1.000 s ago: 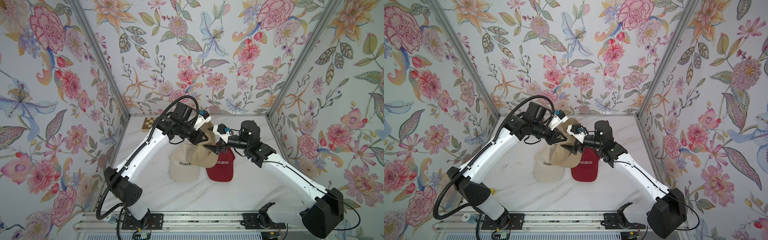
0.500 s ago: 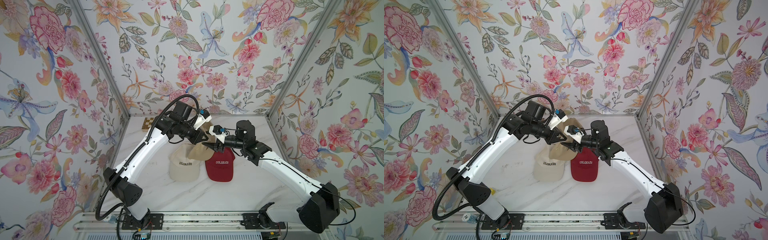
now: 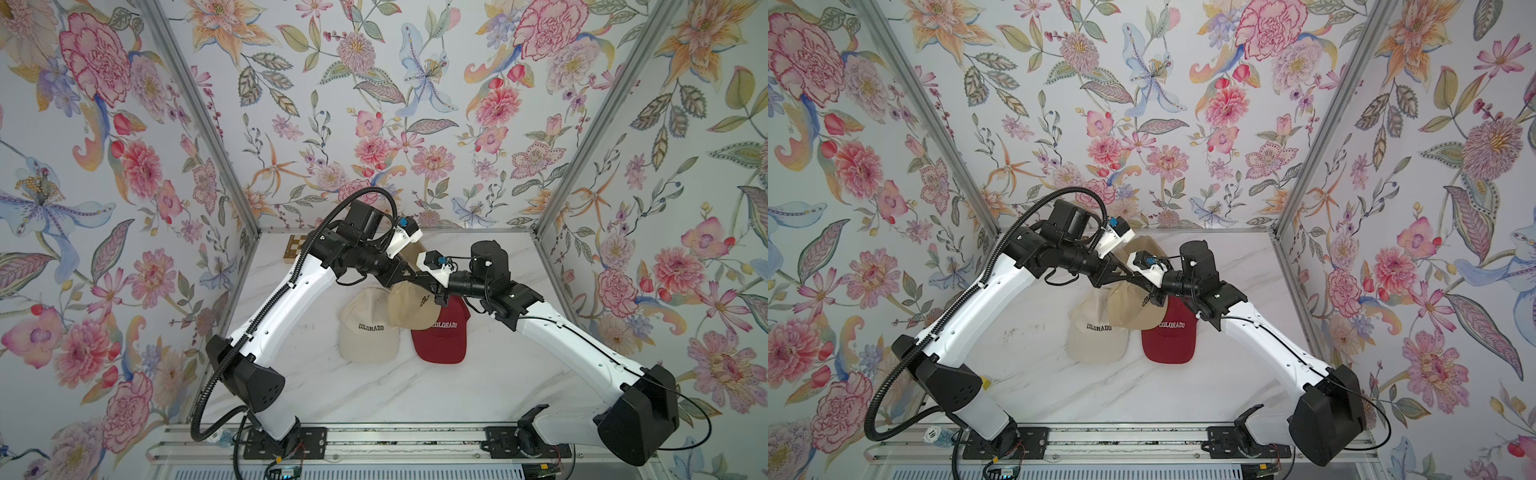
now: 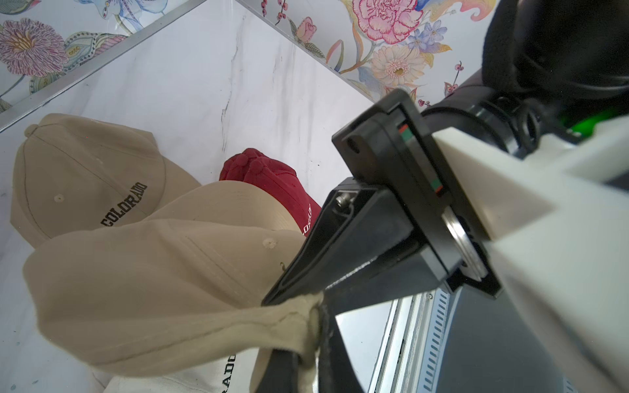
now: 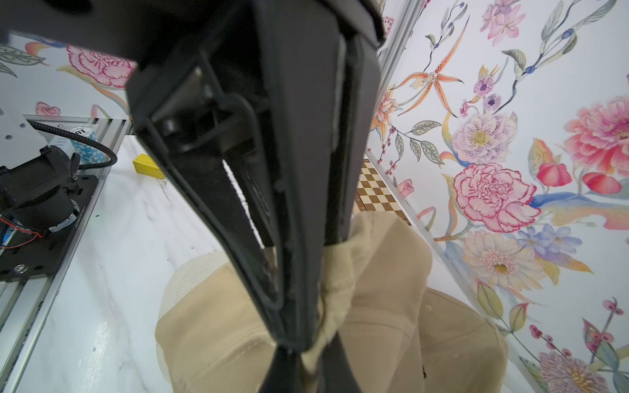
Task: Stack the baseball caps by color
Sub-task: Pick up the baseball cap from the center of the board, then place the baseball cap on the baseball cap.
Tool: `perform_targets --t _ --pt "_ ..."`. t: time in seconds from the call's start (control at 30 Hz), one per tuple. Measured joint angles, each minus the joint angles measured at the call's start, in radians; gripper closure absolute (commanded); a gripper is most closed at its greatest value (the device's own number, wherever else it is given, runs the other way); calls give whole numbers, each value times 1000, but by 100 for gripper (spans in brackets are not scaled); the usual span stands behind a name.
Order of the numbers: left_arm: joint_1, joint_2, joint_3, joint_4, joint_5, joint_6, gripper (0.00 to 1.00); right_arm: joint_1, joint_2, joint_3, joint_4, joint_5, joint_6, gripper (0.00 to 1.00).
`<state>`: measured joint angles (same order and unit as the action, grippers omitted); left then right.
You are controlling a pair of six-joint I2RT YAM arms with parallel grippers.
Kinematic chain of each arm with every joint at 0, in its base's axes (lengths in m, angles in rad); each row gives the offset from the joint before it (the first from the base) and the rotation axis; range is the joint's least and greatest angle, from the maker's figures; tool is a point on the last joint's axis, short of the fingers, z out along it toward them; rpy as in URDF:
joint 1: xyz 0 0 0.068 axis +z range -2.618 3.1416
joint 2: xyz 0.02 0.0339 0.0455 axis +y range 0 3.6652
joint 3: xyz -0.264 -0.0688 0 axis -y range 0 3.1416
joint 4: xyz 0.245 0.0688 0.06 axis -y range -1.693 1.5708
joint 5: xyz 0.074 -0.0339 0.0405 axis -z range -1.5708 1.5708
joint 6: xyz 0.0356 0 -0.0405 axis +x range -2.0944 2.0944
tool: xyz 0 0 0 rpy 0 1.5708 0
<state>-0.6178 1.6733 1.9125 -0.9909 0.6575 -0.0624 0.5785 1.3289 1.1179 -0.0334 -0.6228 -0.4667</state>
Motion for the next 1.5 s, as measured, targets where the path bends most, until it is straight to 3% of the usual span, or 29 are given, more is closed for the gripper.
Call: perform_targets --t 0.03,0.07,0.1,0.27,0.37,0.57,0.67,0.87,1.07,1.23,1.5 --pt "-1 1 8 -2 -3 0 95 0 -5 0 0 5 2 100" --pt "-4 3 19 -5 -10 3 75 1 -11 0 1 12 5 100" --pt "-4 4 31 -8 -20 5 61 1 -17 0 4 19 8 100" --pt "6 -6 159 12 -217 -9 2 10 -50 13 -6 105 56 100" --pt "17 -113 108 124 -414 -18 1 11 -45 73 -30 223 137 100" --pt "22 -671 -531 624 -726 -51 0 74 30 247 4 574 316 100" --pt "22 -816 -737 800 -828 -82 0 133 128 363 12 766 413 100" --pt "22 -804 -927 871 -922 -122 0 201 390 581 2 1141 600 100" --pt "22 -823 -1040 893 -927 -145 0 206 610 715 -81 1371 792 100" --pt "22 -835 -1069 923 -924 -144 0 195 699 761 -169 1438 939 100" --pt "22 -821 -1085 964 -892 -144 0 152 788 816 -238 1414 1045 100"
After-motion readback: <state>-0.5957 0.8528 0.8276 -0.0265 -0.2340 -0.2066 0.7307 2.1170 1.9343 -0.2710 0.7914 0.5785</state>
